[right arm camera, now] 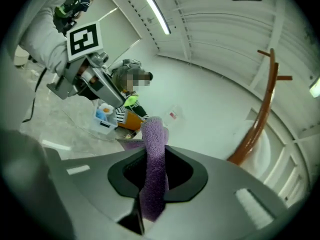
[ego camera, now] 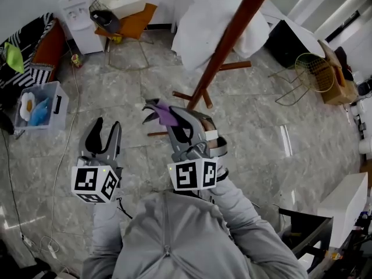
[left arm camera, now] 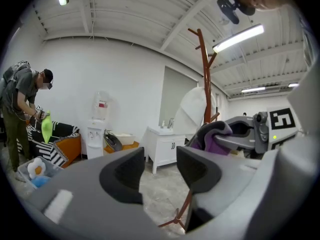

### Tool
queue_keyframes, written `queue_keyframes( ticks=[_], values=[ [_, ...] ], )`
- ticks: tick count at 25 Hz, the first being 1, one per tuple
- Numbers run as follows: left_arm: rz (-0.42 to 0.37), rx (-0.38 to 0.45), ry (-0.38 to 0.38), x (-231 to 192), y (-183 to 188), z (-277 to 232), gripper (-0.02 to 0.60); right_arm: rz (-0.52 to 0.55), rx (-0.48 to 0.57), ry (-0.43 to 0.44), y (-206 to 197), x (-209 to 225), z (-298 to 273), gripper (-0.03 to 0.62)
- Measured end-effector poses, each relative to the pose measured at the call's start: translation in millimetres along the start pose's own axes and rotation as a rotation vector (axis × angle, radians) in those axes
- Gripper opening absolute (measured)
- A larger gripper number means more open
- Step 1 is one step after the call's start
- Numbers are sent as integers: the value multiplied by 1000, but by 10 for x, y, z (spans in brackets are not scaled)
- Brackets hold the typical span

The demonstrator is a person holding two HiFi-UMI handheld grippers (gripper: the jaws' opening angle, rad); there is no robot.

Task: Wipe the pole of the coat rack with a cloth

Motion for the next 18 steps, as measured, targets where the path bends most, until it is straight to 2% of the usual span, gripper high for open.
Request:
queue_keyframes(
  ticks=[3,7,13,18],
  values=[
    [-1,-15,4,-23,-17,-10,215,-31,-42,-83,-95,17,-43,54],
    [-2,-27,2,-38,-29,-3,215,-77,-41,-93,-99,-31,27,54],
    [9,-27,-21,-39,-72,33,215,-276,-5,-133,-24,-74,255,54],
    [-2,-15,-54,-16,-56,130,215,-324,-36,-170,79,-53,425,54]
  ],
)
Point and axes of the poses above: the fingertips, and each gripper's own axes: z backward along the fingers, x to its right, y out of its top, the point moved 10 cm from there along z, backward along the fingers, and after that the axes turned 15 degrees about z, right-handed, at the moved point
